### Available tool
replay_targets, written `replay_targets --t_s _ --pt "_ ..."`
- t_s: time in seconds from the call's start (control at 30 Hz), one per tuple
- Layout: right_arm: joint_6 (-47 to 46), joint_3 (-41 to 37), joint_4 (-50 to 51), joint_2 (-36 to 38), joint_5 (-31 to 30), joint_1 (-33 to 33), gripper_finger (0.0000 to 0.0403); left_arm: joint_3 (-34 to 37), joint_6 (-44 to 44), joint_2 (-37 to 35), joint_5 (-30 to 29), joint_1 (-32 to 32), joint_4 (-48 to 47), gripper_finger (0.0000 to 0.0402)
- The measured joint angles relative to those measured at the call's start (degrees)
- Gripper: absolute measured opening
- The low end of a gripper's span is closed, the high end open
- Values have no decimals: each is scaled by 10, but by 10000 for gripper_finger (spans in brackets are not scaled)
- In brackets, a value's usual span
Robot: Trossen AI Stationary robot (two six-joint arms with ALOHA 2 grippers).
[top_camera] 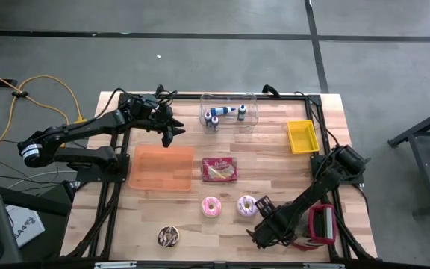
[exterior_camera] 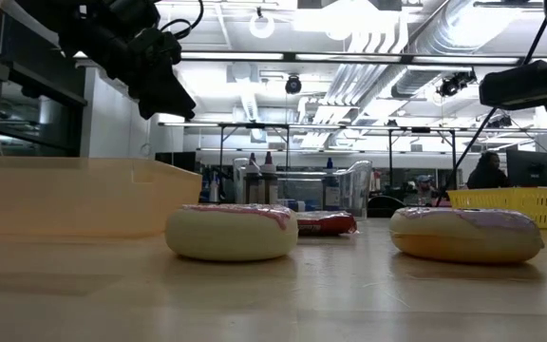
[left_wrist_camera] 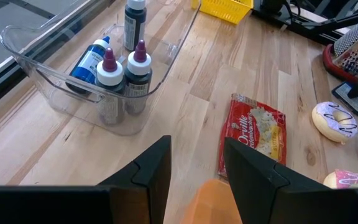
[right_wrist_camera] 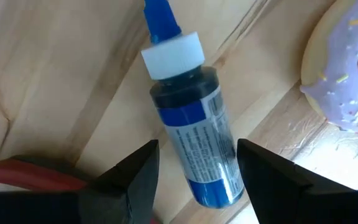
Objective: Pick & Place Food Item
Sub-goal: Put the top blue coloring bottle into the transparent bin
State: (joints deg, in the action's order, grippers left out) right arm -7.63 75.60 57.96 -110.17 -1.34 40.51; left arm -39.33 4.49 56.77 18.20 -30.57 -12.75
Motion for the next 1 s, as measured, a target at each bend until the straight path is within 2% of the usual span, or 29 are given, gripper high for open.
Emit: replay_targets --t_s 0.7,1.0 --pt "1 -21 -20 0 2 0 194 0 0 0 0 0 0 141" --pt "0 -34 -32 0 1 -2 173 0 0 0 0 0 0 141"
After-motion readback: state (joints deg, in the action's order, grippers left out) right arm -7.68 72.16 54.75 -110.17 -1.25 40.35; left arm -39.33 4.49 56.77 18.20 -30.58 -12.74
